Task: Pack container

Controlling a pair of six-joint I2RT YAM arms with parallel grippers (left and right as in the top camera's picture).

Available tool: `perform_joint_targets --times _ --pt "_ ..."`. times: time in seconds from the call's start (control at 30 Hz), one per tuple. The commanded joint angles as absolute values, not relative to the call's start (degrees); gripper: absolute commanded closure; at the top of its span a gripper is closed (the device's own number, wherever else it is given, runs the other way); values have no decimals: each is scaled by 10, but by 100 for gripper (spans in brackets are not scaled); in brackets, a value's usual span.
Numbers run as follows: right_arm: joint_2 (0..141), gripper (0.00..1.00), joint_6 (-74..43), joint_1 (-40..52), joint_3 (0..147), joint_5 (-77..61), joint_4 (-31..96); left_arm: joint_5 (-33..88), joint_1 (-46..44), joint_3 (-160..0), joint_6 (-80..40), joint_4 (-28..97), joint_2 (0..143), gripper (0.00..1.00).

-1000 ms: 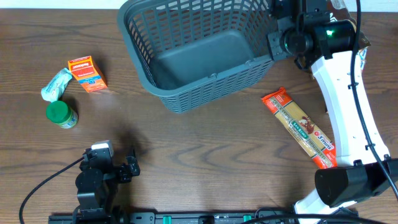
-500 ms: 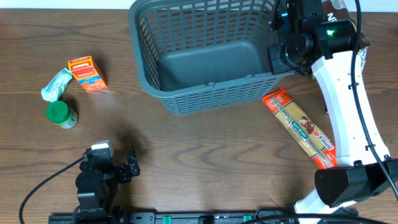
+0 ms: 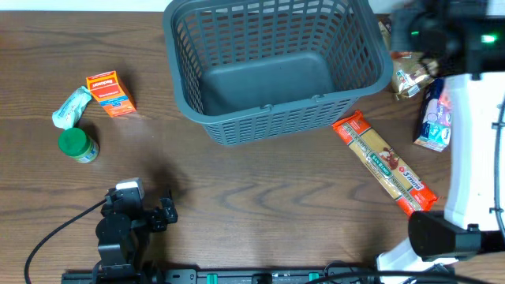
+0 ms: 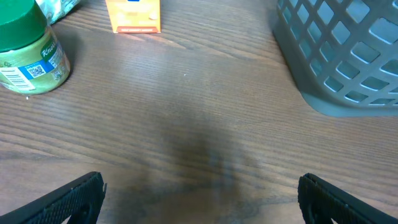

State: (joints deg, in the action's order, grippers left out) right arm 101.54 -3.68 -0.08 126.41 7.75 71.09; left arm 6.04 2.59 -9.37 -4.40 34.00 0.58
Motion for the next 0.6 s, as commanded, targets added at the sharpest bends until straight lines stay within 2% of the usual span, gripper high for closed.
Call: perform_joint_targets --times 0.0,0.3,0.57 --pt "1033 99 -55 -43 1261 42 713 64 30 -88 -37 338 2 1" --pt "1123 99 -16 -63 1253 -104 728 64 30 -88 -37 338 2 2" --pt "1141 99 -3 -32 1253 -136 731 64 30 -88 -37 338 2 2"
